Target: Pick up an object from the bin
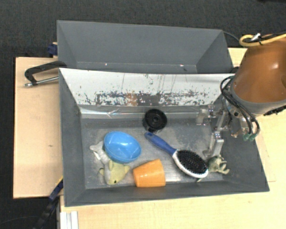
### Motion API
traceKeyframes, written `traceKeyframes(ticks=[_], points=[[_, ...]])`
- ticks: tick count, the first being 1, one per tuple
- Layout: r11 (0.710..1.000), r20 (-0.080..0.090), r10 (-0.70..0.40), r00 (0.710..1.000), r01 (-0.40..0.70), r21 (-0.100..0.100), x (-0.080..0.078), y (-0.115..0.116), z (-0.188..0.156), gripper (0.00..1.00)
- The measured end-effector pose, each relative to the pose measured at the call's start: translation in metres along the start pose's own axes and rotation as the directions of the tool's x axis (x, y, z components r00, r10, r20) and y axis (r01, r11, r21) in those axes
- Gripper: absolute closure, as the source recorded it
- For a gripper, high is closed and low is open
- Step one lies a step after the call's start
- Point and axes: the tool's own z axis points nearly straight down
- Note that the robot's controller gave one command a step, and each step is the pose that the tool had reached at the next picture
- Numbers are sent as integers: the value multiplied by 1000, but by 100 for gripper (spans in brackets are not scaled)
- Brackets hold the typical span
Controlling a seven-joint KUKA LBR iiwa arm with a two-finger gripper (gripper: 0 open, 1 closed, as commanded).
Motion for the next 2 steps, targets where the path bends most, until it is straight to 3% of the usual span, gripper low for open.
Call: traceKeyframes(ticks=[1,2], points=[[846,-2,-533,846,533,-3,-4,15,115,0],[937,-1,-348,937,348,-2,14,-10,148,0]])
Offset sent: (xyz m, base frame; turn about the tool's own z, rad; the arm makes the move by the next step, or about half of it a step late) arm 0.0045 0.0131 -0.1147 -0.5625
